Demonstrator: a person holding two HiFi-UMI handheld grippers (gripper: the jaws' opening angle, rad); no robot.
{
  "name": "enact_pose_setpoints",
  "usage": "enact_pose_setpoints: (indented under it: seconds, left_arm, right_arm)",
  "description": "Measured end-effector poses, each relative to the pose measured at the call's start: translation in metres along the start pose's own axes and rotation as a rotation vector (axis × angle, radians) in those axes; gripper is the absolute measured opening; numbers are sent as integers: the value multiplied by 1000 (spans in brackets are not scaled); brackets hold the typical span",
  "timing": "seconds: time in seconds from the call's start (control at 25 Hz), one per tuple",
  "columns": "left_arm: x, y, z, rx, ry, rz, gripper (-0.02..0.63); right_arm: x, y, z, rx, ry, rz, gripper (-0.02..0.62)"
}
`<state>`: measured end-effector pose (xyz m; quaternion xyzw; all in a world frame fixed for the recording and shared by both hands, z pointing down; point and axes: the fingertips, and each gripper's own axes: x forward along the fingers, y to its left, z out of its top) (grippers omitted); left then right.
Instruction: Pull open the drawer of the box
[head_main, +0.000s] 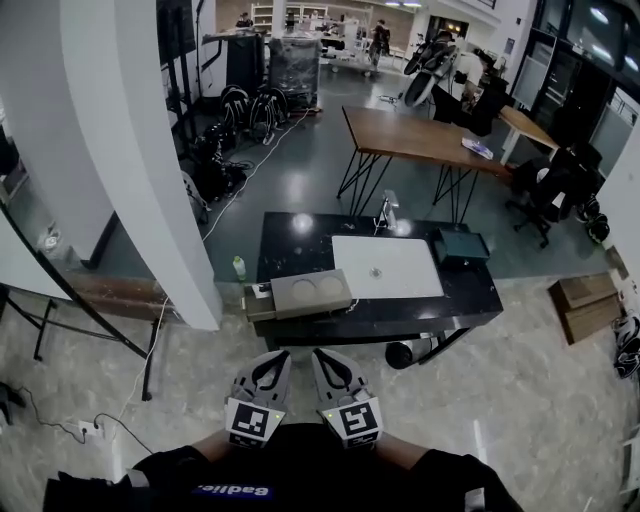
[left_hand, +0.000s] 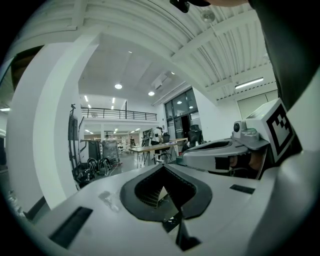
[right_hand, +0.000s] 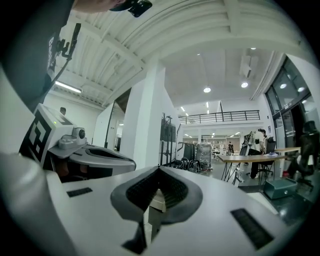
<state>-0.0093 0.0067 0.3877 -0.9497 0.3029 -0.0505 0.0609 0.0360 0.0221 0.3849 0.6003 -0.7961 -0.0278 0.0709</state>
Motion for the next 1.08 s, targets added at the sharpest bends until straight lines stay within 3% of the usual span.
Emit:
enact_pose_setpoints:
  seconds: [1.08]
  left_arm:
    - [-16,-24,-6,-19,22,10,2]
  right_arm:
    - [-22,8,-7,-20,23,-1,-2]
